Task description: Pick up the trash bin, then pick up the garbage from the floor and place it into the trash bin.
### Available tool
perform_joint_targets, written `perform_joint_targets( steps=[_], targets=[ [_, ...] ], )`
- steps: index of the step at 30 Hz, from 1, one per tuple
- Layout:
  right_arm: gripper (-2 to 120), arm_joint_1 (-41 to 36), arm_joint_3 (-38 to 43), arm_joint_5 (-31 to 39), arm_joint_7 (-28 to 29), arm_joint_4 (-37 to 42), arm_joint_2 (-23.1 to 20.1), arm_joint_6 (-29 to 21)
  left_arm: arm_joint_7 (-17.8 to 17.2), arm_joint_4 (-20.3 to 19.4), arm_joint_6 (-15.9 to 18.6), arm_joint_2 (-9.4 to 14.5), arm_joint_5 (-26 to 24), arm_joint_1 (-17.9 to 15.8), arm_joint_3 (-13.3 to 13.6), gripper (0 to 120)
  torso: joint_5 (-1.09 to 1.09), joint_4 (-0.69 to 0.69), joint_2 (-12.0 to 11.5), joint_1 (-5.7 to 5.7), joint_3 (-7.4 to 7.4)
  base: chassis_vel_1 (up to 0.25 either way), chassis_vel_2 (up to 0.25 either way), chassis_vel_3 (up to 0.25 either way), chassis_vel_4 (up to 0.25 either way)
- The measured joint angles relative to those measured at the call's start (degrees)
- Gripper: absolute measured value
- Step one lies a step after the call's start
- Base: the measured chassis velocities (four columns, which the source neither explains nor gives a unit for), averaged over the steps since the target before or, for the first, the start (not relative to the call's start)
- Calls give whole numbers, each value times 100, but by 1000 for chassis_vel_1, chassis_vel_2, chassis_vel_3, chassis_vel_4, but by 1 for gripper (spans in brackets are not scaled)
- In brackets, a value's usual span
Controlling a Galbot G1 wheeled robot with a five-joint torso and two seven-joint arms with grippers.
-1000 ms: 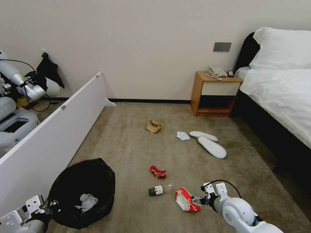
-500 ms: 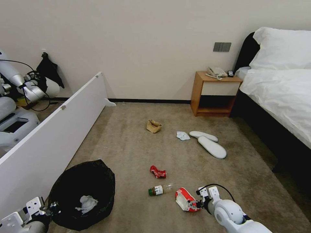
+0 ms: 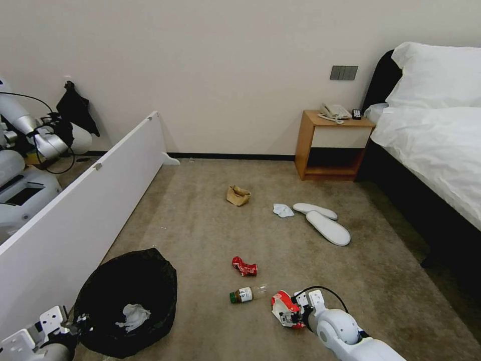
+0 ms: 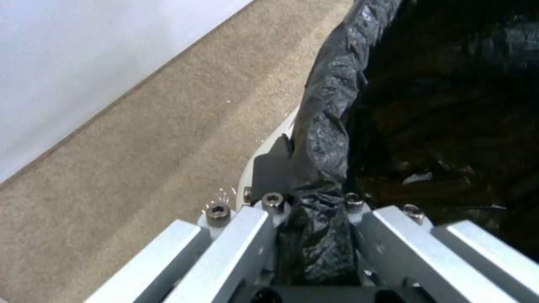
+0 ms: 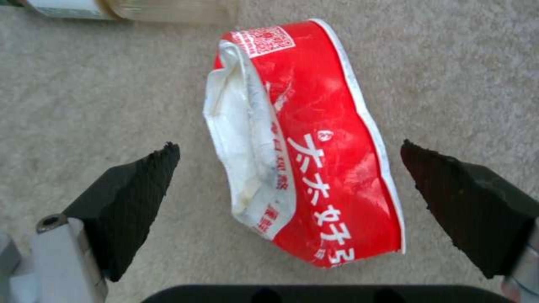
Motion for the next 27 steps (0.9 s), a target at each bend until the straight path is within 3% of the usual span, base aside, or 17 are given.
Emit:
perform_joint_targets(
  steps=[27],
  targets=[
    [100, 282, -242, -396, -244, -907, 665, 528, 13, 35, 0, 6, 24, -2, 16, 2, 0, 0, 0, 0, 0, 0, 0, 0, 0]
  ],
)
